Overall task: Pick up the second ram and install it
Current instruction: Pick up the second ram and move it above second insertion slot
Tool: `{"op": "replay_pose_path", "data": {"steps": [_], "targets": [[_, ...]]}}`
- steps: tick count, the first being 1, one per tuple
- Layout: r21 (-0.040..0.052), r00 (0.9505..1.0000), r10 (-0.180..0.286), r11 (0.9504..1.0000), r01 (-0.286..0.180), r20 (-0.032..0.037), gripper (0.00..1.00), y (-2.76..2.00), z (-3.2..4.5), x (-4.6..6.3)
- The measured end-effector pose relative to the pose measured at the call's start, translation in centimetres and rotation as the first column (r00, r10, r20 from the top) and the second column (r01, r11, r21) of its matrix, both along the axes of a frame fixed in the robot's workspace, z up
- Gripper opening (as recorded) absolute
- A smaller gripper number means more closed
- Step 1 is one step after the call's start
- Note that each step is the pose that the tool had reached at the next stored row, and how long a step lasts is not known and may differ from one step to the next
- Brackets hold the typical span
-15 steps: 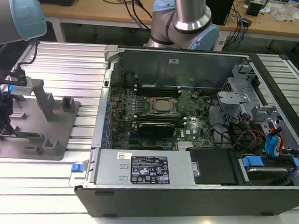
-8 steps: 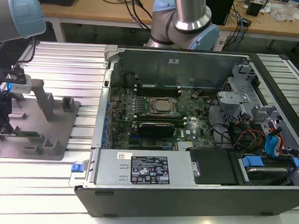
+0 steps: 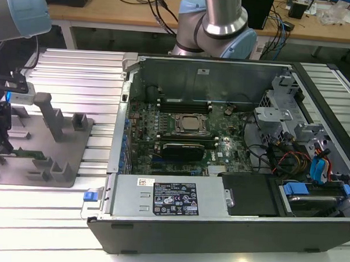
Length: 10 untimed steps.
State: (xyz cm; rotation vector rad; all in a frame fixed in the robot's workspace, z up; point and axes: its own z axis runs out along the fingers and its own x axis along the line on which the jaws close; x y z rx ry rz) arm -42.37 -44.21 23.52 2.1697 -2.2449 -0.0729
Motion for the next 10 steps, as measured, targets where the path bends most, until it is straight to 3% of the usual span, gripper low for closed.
{"op": "replay_pose_path", "data": {"steps": [10], "targets": [[-0.0001, 1.0000, 0.000, 1.0000, 0.000, -0.0001, 0.09, 0.00, 1.72, 0.0]]}}
